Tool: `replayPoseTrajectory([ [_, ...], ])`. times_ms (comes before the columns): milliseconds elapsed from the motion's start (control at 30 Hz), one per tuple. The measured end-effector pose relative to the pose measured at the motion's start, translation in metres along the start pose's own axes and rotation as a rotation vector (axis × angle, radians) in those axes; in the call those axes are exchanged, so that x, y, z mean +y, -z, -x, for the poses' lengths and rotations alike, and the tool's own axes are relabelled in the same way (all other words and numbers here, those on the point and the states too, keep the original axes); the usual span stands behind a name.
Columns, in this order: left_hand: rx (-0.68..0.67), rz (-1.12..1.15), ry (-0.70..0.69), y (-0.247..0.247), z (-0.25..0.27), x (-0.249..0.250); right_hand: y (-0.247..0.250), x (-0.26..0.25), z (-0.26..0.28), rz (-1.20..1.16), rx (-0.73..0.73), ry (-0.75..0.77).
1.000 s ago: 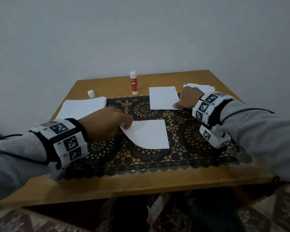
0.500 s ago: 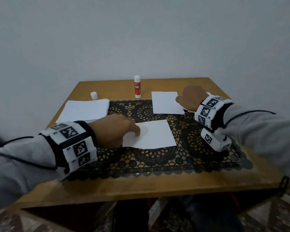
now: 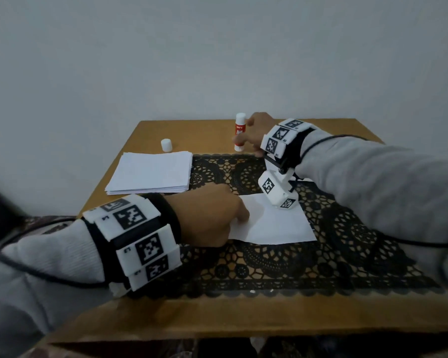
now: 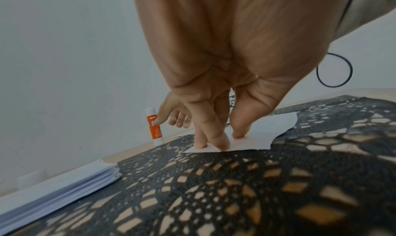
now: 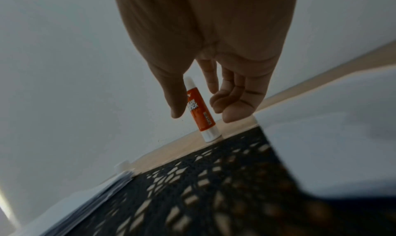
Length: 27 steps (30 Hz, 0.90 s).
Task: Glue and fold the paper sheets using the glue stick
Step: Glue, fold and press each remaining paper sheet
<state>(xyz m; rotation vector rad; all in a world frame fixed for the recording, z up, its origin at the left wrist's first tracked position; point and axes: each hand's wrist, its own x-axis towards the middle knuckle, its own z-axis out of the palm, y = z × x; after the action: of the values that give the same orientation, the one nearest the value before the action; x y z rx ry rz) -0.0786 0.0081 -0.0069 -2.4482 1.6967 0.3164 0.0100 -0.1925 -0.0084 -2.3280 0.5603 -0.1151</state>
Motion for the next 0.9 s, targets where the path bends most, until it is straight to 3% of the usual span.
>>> replayPoseTrajectory([
  [233,-0.033,-0.023,0.002,0.000,0.001,0.003,-0.010,0.005,-0.027,-0.004,0.047,-0.040],
  [467,-0.143,-0.097,0.050,-0.006,0.008,0.022,0.010,-0.010,0.029,0.100,0.043,0.121],
  [733,-0.140,-0.104,0.137,-0.012,0.012,0.047,0.044,0.003,0.094,0.175,-0.221,0.247],
  [900,-0.168,-0.172,0.199,-0.019,0.011,0.051,0.045,0.009,0.121,0.284,-0.172,0.348],
])
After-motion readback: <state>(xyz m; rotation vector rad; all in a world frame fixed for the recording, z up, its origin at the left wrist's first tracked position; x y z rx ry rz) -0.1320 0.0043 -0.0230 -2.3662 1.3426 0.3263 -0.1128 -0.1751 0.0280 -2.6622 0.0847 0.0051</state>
